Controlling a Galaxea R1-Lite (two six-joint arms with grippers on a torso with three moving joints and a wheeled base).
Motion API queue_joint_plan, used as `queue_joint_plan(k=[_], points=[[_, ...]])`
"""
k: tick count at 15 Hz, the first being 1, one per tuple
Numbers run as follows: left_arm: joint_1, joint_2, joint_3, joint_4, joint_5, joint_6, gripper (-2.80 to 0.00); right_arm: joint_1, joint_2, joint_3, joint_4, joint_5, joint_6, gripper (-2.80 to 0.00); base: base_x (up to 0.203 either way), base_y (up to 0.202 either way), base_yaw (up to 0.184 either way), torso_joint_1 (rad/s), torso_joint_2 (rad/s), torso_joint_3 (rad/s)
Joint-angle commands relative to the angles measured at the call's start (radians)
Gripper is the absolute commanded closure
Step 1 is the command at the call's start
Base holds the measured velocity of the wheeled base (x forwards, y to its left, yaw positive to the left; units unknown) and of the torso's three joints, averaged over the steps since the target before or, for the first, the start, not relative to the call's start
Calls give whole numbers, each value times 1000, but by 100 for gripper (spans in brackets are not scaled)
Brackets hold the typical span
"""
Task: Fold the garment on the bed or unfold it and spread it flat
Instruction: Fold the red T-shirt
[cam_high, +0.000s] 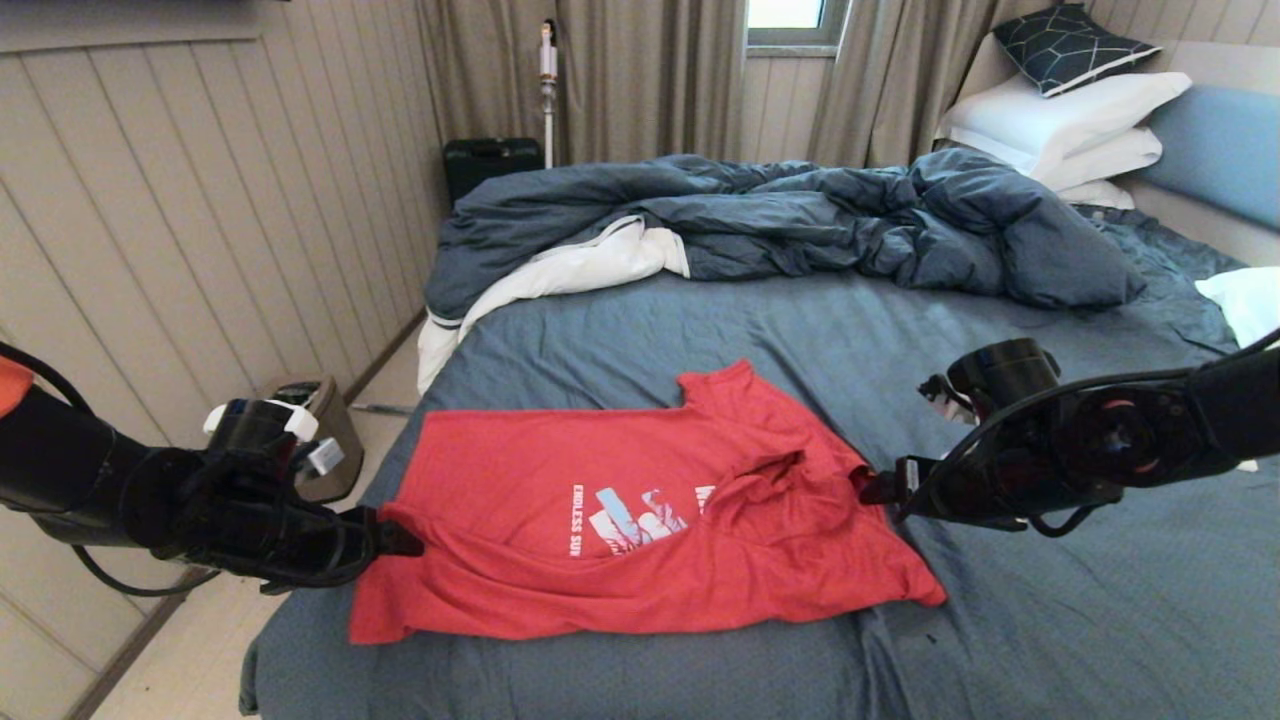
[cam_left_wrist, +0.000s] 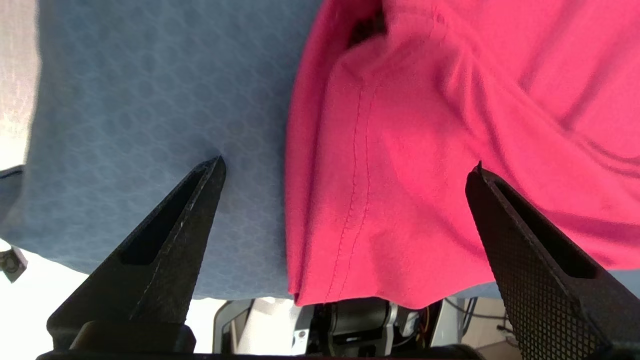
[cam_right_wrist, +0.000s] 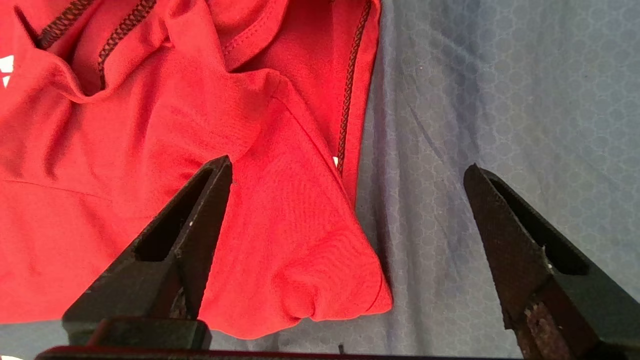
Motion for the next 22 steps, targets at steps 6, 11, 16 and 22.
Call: queue_joint_plan(k=[6,11,16,22], points=[[-56,53,-28,-18,12,2,-280,-1,9,3,-1,2,2,-280,0,0,0,0,0,0],[-85,66,-48,-25,14,-2,0,-4,21,12,-39,2,0,-280,0,0,0,0,0,0],[-85,50,-45,-26,12,-4,0,-2,19,2,-43,4,2,-280,0,0,0,0,0,0],[-85,62,-50,-25,12,-8,0,28,36,-57,-43,2,2,-280,0,0,0,0,0,0]])
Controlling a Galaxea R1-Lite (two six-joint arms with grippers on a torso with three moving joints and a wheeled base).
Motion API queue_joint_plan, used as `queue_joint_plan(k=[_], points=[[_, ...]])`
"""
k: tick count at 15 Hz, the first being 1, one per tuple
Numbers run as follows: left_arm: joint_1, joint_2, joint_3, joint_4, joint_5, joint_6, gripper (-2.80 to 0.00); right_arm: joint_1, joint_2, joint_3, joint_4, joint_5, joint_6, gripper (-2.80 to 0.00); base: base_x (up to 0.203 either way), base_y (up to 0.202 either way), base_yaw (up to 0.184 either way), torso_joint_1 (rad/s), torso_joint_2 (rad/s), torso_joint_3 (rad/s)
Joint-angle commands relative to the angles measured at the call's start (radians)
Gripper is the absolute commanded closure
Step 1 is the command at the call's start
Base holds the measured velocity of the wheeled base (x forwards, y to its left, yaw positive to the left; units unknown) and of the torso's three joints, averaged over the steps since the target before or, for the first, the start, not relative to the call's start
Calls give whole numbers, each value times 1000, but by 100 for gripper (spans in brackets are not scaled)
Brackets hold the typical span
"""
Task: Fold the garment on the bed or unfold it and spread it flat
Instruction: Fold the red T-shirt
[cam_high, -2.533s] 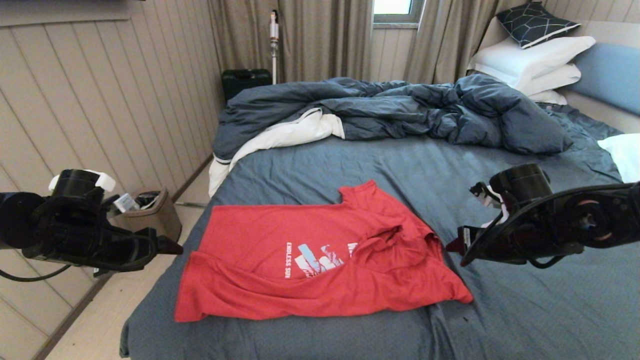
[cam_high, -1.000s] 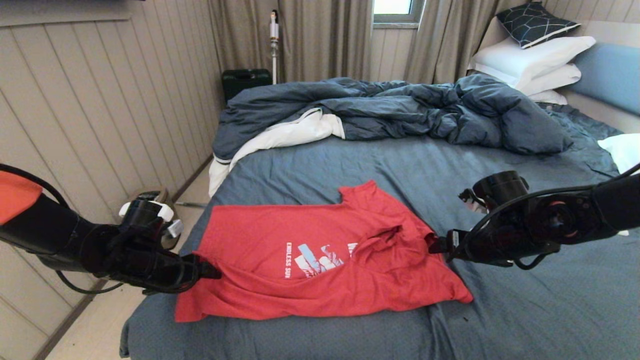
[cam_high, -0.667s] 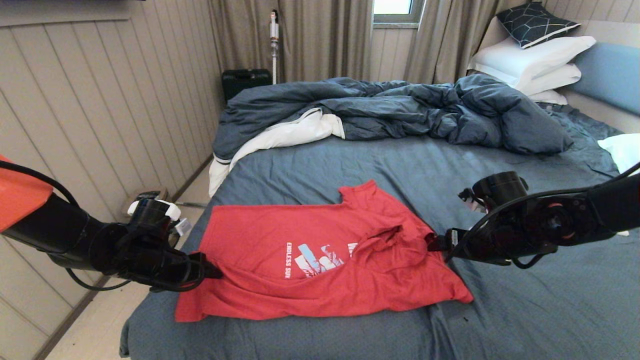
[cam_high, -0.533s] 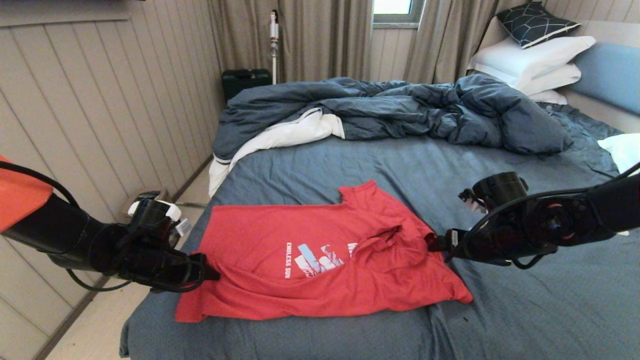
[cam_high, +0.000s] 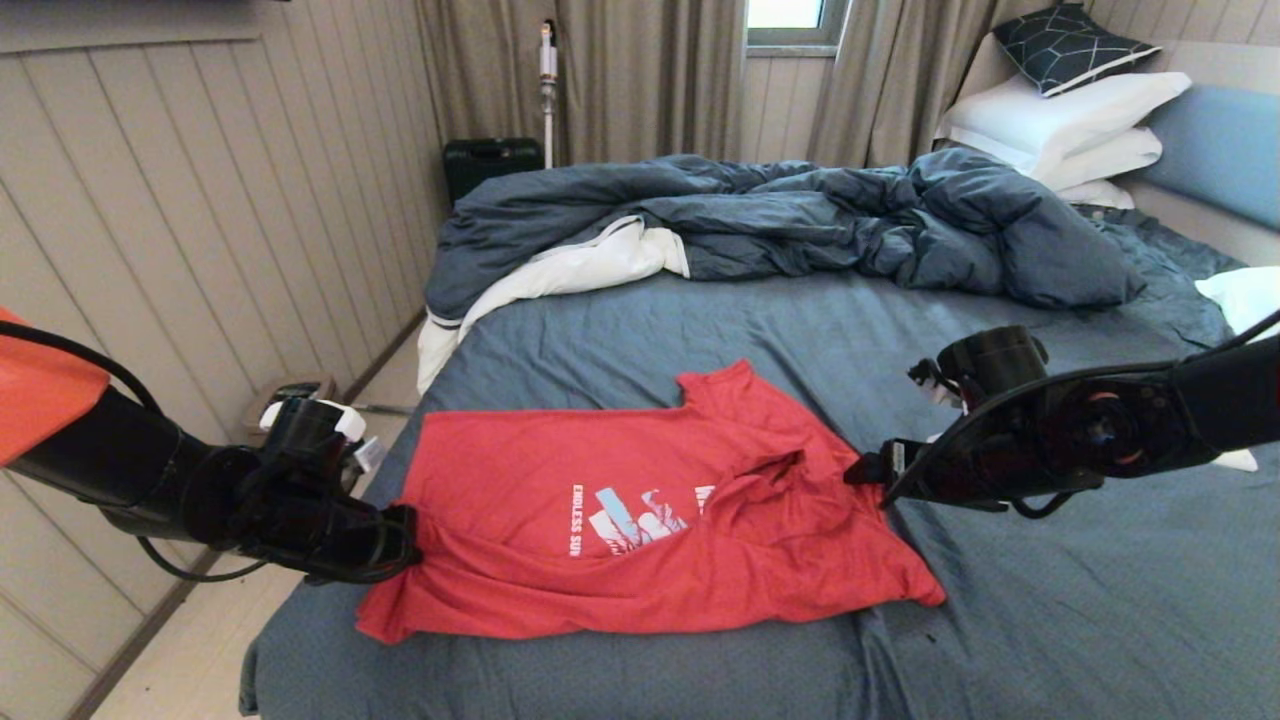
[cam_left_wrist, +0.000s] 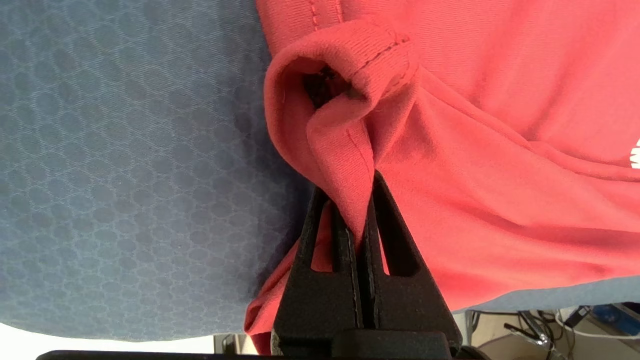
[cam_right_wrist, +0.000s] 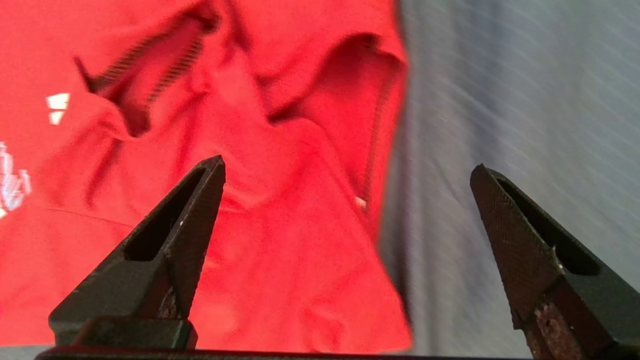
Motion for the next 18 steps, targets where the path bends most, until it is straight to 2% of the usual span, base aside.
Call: queue_joint_plan(k=[1,6,12,18], points=[[0,4,0,-2,-1,-1,0,16,30,-27,0,1,1,-280,0,0,0,0,0,0],[0,21,-3,-2,-1,0,0,60,117,-85,0,3,2,-280,0,0,0,0,0,0],[0,16,-13,2,-1,2,0,62,181,-43,-65,16,16,-280,0,0,0,0,0,0],[0,13,-13,3,0,2,0,62,186,-32,-67,16,18,-280,0,0,0,0,0,0]])
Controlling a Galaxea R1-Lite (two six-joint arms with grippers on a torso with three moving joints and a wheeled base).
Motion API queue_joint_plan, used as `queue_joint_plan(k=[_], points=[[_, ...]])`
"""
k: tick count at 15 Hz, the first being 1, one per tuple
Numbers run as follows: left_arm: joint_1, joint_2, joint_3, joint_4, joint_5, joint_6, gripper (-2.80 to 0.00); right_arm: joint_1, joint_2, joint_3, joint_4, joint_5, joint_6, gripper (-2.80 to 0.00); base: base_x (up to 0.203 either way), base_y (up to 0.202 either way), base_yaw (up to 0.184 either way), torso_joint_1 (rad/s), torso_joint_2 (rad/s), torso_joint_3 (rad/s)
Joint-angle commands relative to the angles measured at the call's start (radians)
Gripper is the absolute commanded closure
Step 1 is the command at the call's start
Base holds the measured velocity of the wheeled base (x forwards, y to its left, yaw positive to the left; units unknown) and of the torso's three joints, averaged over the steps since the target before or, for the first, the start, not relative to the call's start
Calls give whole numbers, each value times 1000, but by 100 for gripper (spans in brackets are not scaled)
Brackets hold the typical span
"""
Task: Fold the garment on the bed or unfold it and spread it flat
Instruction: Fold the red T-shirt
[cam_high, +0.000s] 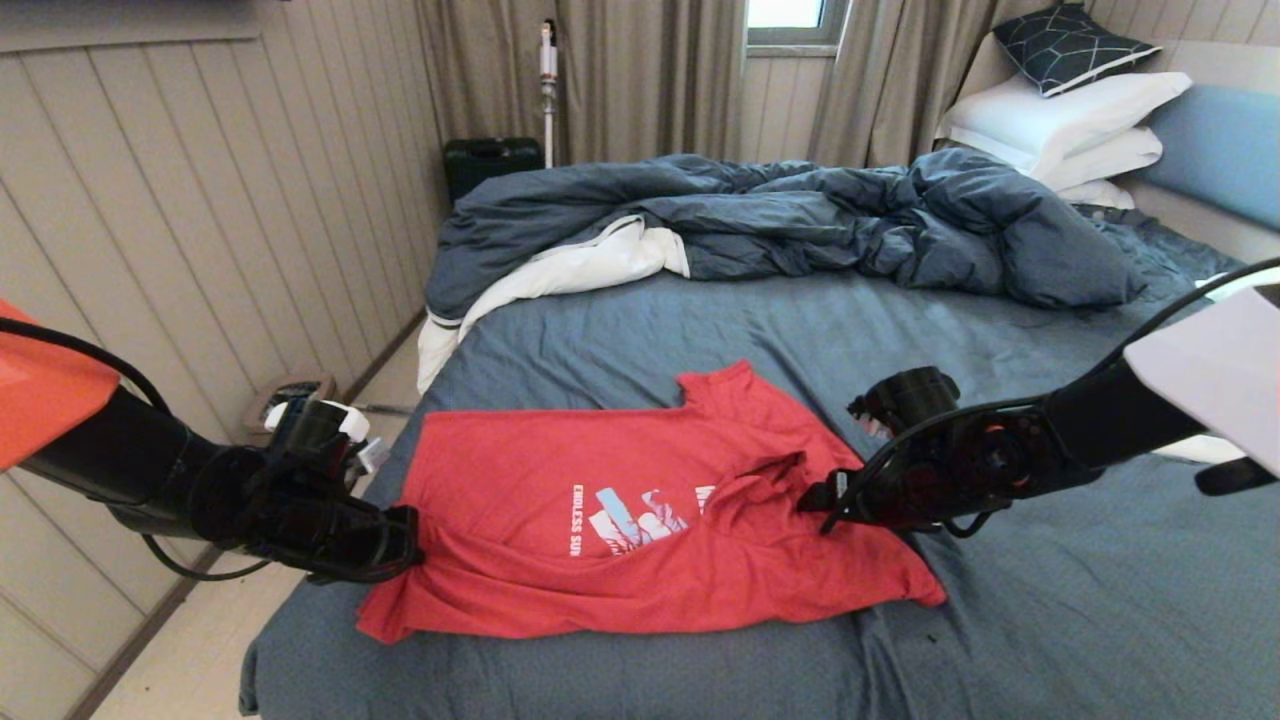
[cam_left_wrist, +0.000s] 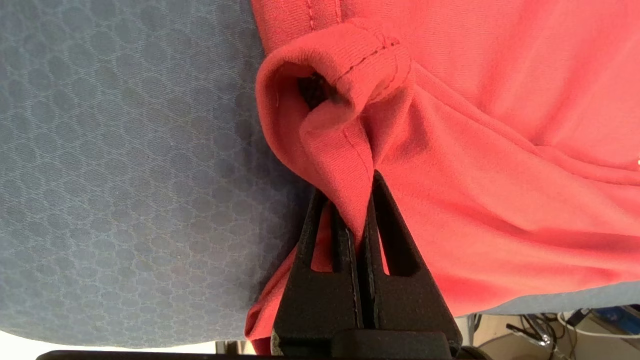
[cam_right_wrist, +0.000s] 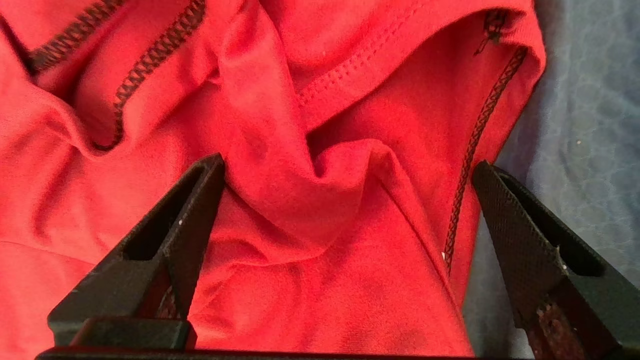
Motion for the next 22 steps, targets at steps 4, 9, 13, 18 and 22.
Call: queue_joint_plan(k=[4,9,13,18,22], points=[[0,5,-5,-1,-1,-2,0,1,20,5,0,0,2,-280,0,0,0,0,0,0],[0,4,-8,-3,-1,-2,0,1,14,6,0,0,2,0,0,0,0,0,0,0],[0,-9,-29,9,-1,-3,0,0,-7,7,3,-1,3,0,0,0,0,0,0,0],[2,-48,-84,78,-1,-5,0,-1,-68,35,6,-1,2,0,0,0,0,0,0,0],[0,-74,-75,119,-3,-7,0,-8,-103,85,6,2,-8,0,0,0,0,0,0,0]])
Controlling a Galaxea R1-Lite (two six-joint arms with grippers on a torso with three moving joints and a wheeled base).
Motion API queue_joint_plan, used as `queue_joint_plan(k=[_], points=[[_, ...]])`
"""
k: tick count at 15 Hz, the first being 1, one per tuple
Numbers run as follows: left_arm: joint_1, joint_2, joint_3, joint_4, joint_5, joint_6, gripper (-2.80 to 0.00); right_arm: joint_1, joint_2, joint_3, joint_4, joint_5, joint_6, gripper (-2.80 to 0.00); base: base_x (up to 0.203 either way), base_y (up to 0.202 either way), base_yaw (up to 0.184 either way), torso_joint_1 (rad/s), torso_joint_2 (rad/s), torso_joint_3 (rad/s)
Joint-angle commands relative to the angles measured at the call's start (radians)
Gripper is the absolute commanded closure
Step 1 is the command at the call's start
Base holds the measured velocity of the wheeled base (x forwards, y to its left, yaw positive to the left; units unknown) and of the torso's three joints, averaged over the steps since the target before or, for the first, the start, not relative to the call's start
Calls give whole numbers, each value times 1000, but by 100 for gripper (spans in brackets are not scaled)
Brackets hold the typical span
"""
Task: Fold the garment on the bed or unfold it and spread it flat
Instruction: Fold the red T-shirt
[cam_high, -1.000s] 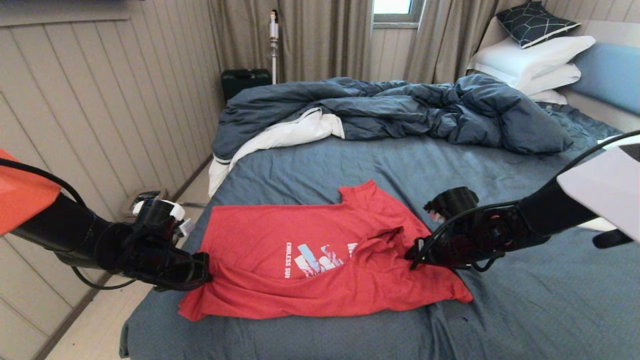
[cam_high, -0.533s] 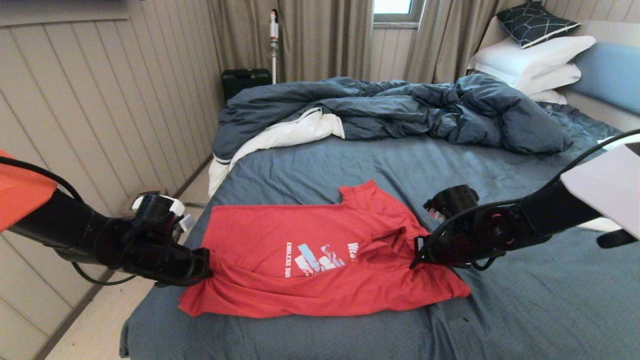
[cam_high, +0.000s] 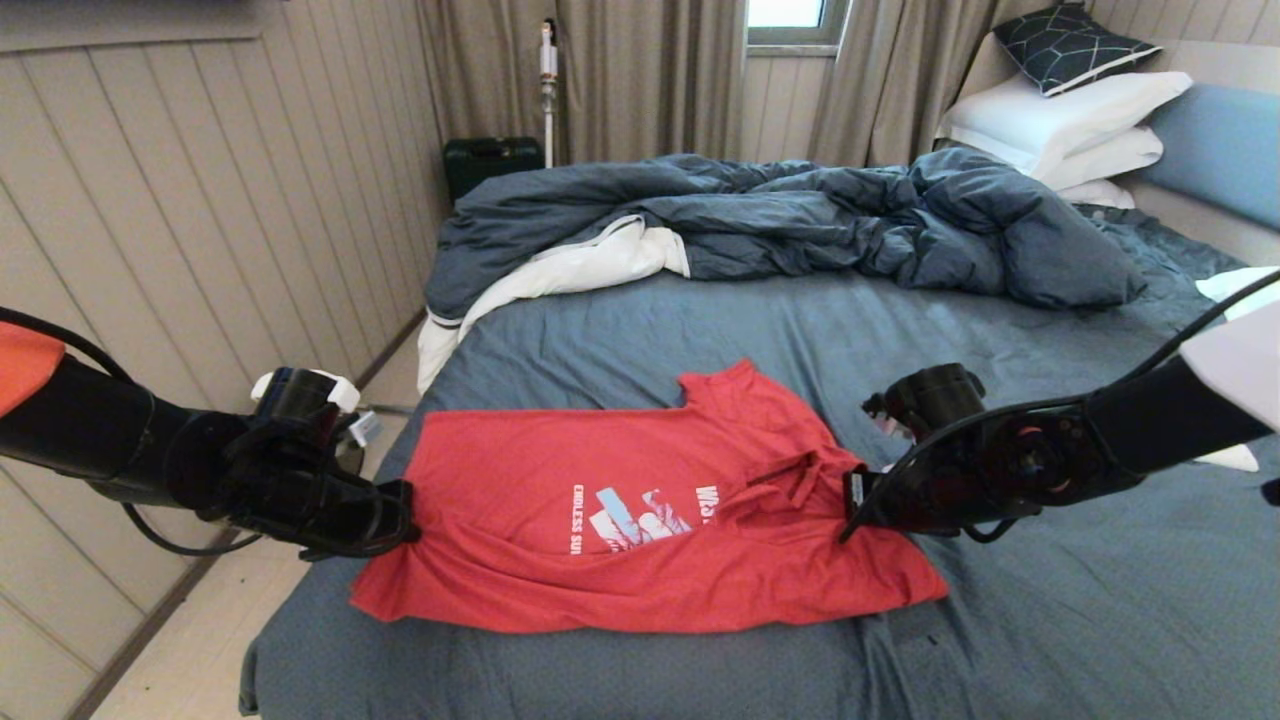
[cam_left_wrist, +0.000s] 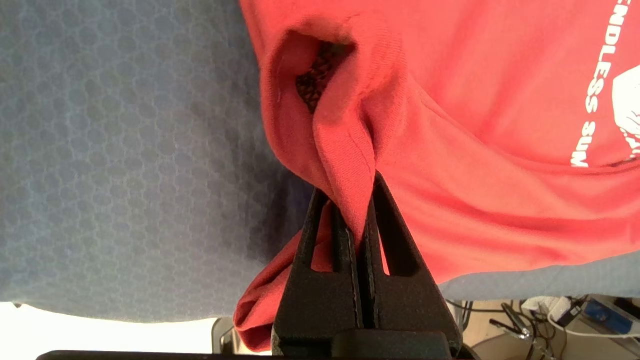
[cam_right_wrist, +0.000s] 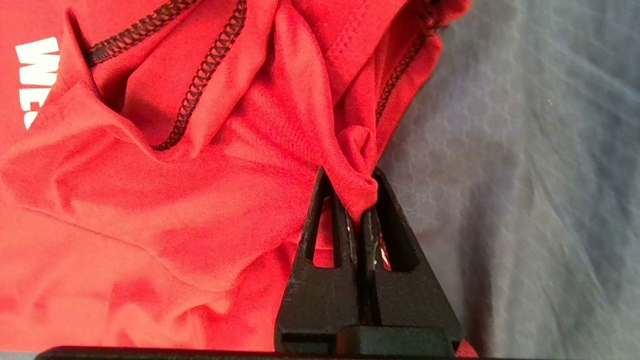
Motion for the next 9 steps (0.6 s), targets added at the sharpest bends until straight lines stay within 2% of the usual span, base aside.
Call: queue_joint_plan(k=[1,9], points=[[-1,-14,5,1,-2,-2,0,-6,-22,20,1,1,0,0,0,0,0,0,0,0],[2,-70,-7,99,-5,41,0,-13,-80,44,14,1,-7,0,0,0,0,0,0,0]])
